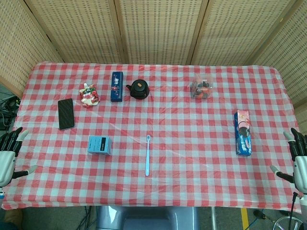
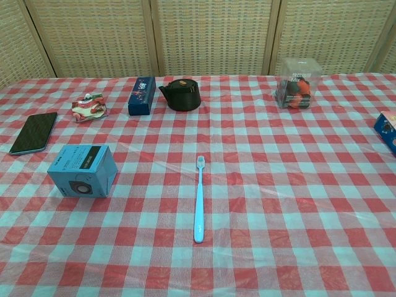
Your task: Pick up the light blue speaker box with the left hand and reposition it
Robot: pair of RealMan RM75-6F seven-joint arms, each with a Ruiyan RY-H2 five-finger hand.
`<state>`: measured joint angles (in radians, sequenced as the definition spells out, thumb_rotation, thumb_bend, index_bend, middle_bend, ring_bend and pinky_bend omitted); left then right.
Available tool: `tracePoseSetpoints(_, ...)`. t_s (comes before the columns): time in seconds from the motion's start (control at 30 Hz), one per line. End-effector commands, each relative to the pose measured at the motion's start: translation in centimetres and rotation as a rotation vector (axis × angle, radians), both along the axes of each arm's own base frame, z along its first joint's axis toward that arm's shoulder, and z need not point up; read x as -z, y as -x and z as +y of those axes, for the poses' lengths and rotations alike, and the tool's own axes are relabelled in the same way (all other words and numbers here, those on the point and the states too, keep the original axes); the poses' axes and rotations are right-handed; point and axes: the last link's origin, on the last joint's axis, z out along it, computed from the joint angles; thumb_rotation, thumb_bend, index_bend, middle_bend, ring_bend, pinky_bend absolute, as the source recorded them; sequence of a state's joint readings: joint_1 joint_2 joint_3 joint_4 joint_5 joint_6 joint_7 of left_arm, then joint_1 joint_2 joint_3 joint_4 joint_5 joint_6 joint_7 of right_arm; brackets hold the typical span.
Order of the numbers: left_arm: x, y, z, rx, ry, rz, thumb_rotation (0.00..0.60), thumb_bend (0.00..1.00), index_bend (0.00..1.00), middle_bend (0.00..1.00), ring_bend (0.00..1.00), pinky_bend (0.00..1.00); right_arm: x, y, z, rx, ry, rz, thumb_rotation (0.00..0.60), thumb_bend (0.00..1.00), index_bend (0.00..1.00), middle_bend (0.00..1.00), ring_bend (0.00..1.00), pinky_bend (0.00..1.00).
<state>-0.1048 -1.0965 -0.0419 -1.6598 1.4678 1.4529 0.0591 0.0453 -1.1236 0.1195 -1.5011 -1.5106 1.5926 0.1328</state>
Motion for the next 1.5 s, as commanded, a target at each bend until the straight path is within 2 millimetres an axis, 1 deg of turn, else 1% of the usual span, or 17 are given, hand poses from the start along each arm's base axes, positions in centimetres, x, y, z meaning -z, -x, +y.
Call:
tracePoseSetpoints(0.03,0.0,0.0,0.0,0.0,0.001,0.0,0.6,0.0,0.0,0.0,0.0,0.0,0.0,0.0,0.0,0.0,0.0,-0.001,0.6,0.0,0.09,0.0,0.0,0.0)
tracePoseSetpoints(0.27,0.5,-0.2,0.1,0.006,0.014,0.008,0.6,0.0,0.0,0.0,0.0,0.0,0.0,0.0,0.0,0.001,-0.001,-0.001,0.6,0.0,0.09,0.0,0.0,0.0)
tracePoseSetpoints(0.33,0.9,-0.4,0.4,0.018,0.022,0.011,0.6,0.0,0.0,0.0,0.0,0.0,-0.1,0.0,0.0,-0.001,0.002,-0.002,0.6,0.0,0.09,0.0,0.0,0.0)
tracePoseSetpoints(0.47,2.8,-1.3,1.6,0.071,0.083,0.026,0.6,0.0,0.0,0.0,0.0,0.0,-0.2,0.1,-0.1,0.003,0.006,-0.004,0.6,0.0,0.09,0.0,0.0,0.0)
tracePoseSetpoints(0.57,5.3,-2.7,3.5,0.143,0.135,0.018,0.6,0.0,0.0,0.0,0.0,0.0,-0.1,0.2,-0.3,0.013,0.002,-0.001,0.6,0.0,0.09,0.0,0.0,0.0)
tracePoseSetpoints(0.63,6.2,-3.2,4.3,0.164,0.154,0.015,0.6,0.0,0.0,0.0,0.0,0.0,-0.1,0.3,-0.3,0.017,0.003,-0.001,0.6,0.0,0.09,0.0,0.0,0.0)
tracePoseSetpoints(0.67,7.2,-3.8,5.0,0.188,0.178,0.012,0.6,0.0,0.0,0.0,0.0,0.0,-0.1,0.3,-0.3,0.019,0.004,-0.001,0.6,0.0,0.09,0.0,0.0,0.0)
tracePoseSetpoints(0.73,8.7,-4.6,6.3,0.216,0.203,0.014,0.6,0.0,0.0,0.0,0.0,0.02,-0.2,0.4,-0.4,0.025,0.006,-0.001,0.6,0.0,0.09,0.0,0.0,0.0)
tracePoseSetpoints(0.77,9.4,-4.9,6.8,0.228,0.214,0.017,0.6,0.0,0.0,0.0,0.0,0.04,-0.2,0.5,-0.5,0.028,0.007,-0.001,0.6,0.0,0.09,0.0,0.0,0.0)
tracePoseSetpoints(0.83,10.8,-5.5,8.0,0.247,0.225,0.018,0.6,0.0,0.05,0.0,0.04,0.11,-0.2,0.7,-0.6,0.036,0.008,-0.001,0.6,0.0,0.09,0.0,0.0,0.0)
tracePoseSetpoints(0.9,11.9,-5.9,9.0,0.265,0.221,0.021,0.6,0.0,0.09,0.01,0.08,0.15,-0.2,0.8,-0.7,0.042,0.007,-0.001,0.6,0.0,0.09,0.0,0.0,0.0)
tracePoseSetpoints(0.97,12.9,-6.2,9.8,0.276,0.228,0.023,0.6,0.0,0.12,0.02,0.1,0.18,-0.2,0.9,-0.8,0.047,0.007,0.001,0.6,0.0,0.09,0.0,0.0,0.0)
tracePoseSetpoints(1.1,14.4,-6.5,10.7,0.277,0.267,0.029,0.6,0.0,0.17,0.05,0.14,0.24,-0.1,1.0,-0.9,0.054,0.006,0.003,0.6,0.0,0.09,0.0,0.0,0.0)
tracePoseSetpoints(1.27,15.4,-6.8,11.5,0.28,0.278,0.036,0.6,0.0,0.22,0.08,0.17,0.26,0.0,1.1,-1.1,0.06,0.003,0.009,0.6,0.0,0.09,0.0,0.0,0.0)
tracePoseSetpoints(1.37,15.9,-7.0,12.0,0.275,0.295,0.021,0.6,0.0,0.31,0.16,0.24,0.31,0.1,1.1,-1.1,0.061,0.001,0.011,0.6,0.0,0.09,0.0,0.0,0.0)
tracePoseSetpoints(1.43,16.0,-7.1,12.2,0.278,0.3,0.023,0.6,0.04,0.42,0.25,0.31,0.36,0.2,1.2,-1.2,0.063,0.0,0.013,0.6,0.0,0.09,0.0,0.0,0.0)
tracePoseSetpoints(1.5,16.1,-7.2,12.3,0.28,0.306,0.022,0.6,0.08,0.49,0.31,0.37,0.4,0.2,1.2,-1.2,0.066,0.0,0.013,0.6,0.0,0.09,0.0,0.0,0.0)
